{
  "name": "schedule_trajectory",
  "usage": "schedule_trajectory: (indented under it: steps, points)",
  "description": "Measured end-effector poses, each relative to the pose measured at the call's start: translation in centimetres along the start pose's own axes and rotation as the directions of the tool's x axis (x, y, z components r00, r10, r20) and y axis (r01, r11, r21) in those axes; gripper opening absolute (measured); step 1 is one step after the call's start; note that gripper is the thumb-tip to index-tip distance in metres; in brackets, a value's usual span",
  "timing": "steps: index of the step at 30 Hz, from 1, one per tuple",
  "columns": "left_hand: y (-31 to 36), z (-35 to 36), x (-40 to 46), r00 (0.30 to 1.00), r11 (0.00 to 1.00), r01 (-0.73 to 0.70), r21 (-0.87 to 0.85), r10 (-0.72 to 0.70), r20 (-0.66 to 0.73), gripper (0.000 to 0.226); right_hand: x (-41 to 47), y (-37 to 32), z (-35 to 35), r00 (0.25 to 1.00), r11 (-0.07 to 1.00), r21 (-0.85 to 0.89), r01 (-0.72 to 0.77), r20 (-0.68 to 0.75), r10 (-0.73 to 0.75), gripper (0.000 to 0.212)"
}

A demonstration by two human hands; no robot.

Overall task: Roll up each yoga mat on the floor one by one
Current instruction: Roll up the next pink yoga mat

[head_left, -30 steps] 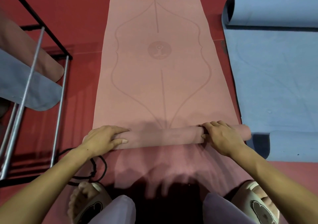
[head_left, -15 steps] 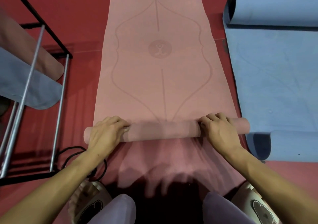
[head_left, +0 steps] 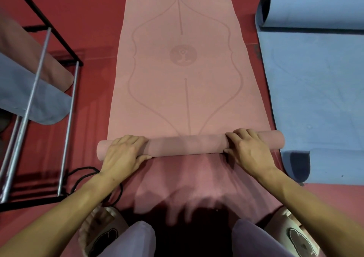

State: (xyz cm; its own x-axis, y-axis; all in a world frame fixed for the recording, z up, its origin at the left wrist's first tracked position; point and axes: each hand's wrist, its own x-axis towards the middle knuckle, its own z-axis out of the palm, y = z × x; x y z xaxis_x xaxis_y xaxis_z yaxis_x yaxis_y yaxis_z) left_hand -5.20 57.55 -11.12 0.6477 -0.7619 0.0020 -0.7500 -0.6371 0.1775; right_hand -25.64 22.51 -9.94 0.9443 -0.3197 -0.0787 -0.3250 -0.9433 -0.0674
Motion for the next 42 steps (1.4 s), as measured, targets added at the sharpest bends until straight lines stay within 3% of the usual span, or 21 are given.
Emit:
schedule_trajectory:
  steps: [6,11,18,24,30,33,36,42]
  points:
    - [-0.1,-0.6,0.9,0.998,0.997,0.037,0.071,-0.04,0.038,0.053,0.9,0.3,0.0,1.0,1.0,0.021,-0.003,0.019,0.003,0.032]
    - [0.5,-0.9,1.3,0.997,0.994,0.066,0.086,-0.069,0.036,0.049,1.0,0.1,0.0,0.999,1.0,-0.005,-0.019,-0.03,0.019,0.041]
    - [0.3,-0.2,1.3,0.995,0.993,0.09,0.074,-0.087,-0.043,0.036,1.5,1.1,-1.1,0.996,0.995,-0.029,0.091,0.012,-0.091,0.052]
    - [0.9,0.0,1.0,0.986,0.981,0.144,0.13,-0.132,-0.099,0.048,1.9,1.0,-1.3,0.997,0.997,0.003,0.079,0.008,-0.079,0.05]
    - [0.4,-0.5,1.2,0.992,0.987,0.118,0.11,-0.113,-0.05,0.069,2.3,1.2,-0.6,0.999,0.997,0.063,0.034,-0.003,-0.034,0.059]
    - [0.3,-0.7,1.6,0.993,0.985,0.119,0.123,-0.119,-0.011,0.085,2.4,1.2,-0.3,1.0,1.0,0.008,-0.007,-0.028,0.007,0.058]
    - [0.0,-0.7,1.9,0.993,0.978,0.11,0.179,-0.118,0.03,0.097,2.5,0.9,-0.1,0.999,0.999,-0.03,-0.012,-0.043,0.01,0.066]
    - [0.0,-1.0,3.0,0.992,0.971,0.109,0.212,-0.119,0.036,0.101,2.6,-0.4,-0.5,0.999,0.997,-0.063,-0.033,-0.031,0.031,0.093]
